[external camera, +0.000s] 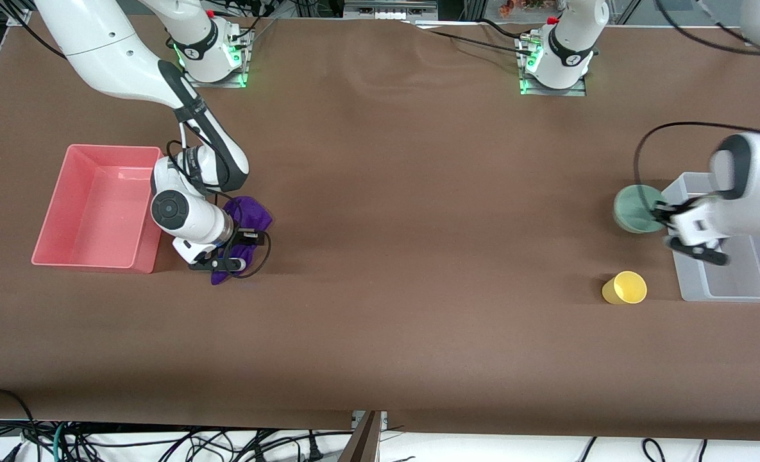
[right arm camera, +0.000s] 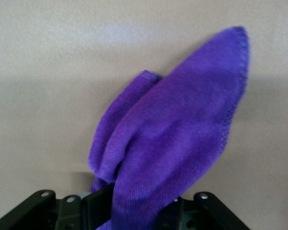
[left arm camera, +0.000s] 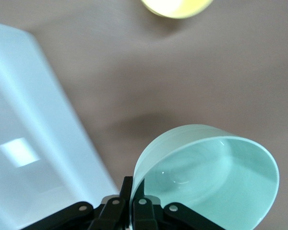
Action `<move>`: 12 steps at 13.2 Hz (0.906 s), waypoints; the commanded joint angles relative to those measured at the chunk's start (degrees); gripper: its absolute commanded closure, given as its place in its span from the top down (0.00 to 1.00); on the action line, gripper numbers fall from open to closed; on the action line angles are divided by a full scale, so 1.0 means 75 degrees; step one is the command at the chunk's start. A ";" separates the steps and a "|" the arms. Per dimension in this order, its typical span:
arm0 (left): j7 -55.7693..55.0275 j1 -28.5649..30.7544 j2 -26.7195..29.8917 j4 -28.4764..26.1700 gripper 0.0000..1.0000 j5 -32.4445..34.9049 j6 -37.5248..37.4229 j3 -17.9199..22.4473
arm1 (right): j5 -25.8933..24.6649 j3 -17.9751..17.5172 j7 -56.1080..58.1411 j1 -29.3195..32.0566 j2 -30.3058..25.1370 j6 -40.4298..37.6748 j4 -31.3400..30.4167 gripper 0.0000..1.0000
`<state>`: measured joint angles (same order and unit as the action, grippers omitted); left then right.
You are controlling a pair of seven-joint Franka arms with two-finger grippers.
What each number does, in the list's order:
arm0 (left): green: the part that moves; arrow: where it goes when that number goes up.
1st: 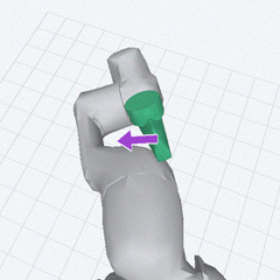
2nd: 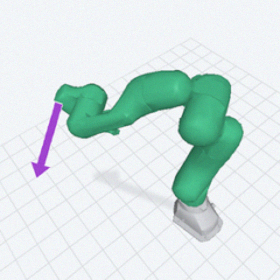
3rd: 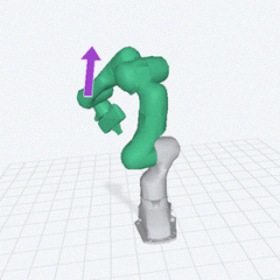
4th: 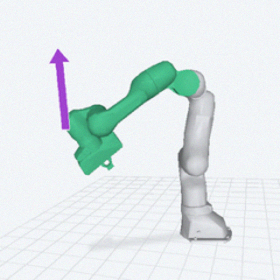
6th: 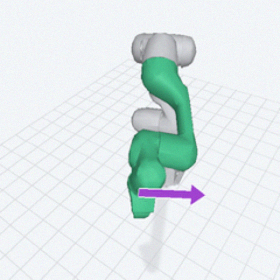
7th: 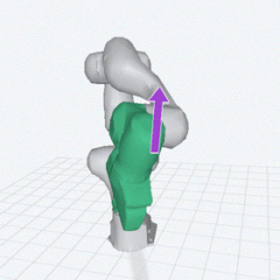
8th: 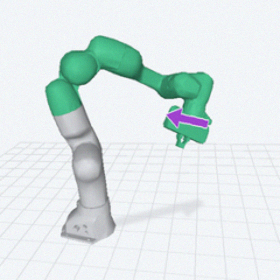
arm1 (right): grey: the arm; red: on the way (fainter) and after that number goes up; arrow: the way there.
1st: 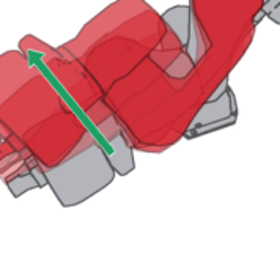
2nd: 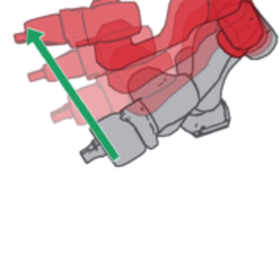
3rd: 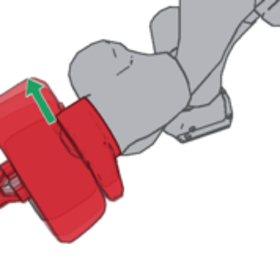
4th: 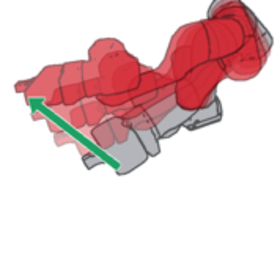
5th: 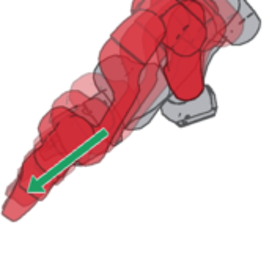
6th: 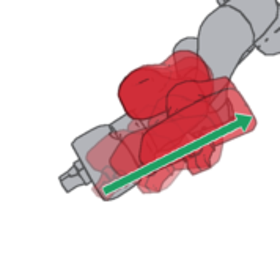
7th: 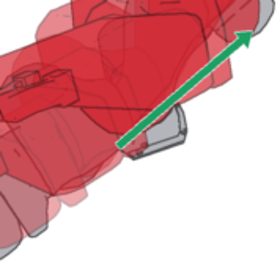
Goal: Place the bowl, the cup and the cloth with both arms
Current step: 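Carry the cloth into the pink bin while the left gripper places the bowl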
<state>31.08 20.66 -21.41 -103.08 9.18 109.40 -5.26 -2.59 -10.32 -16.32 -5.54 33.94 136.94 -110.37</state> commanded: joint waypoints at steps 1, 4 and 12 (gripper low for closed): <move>0.1149 0.0851 -0.0320 0.0980 0.00 0.0089 -0.0361 -0.0038 | -0.0006 0.0016 0.0148 0.0083 -0.0457 -0.1424 0.0545 0.00; 0.2111 0.1907 -0.1278 0.1834 0.00 0.0100 -0.0279 -0.0038 | 0.0052 0.0517 0.1420 0.0235 -0.0787 -0.4734 0.2346 0.00; 0.2301 0.2403 -0.2374 0.2037 1.00 0.0089 0.1210 -0.0073 | 0.0123 0.3927 0.6544 0.0387 -0.0916 -0.7152 0.3036 0.00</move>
<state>47.47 38.75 -40.96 -89.73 9.19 120.45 -5.07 -2.51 16.06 27.44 -2.86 26.78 81.64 -83.99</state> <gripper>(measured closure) 0.859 1.000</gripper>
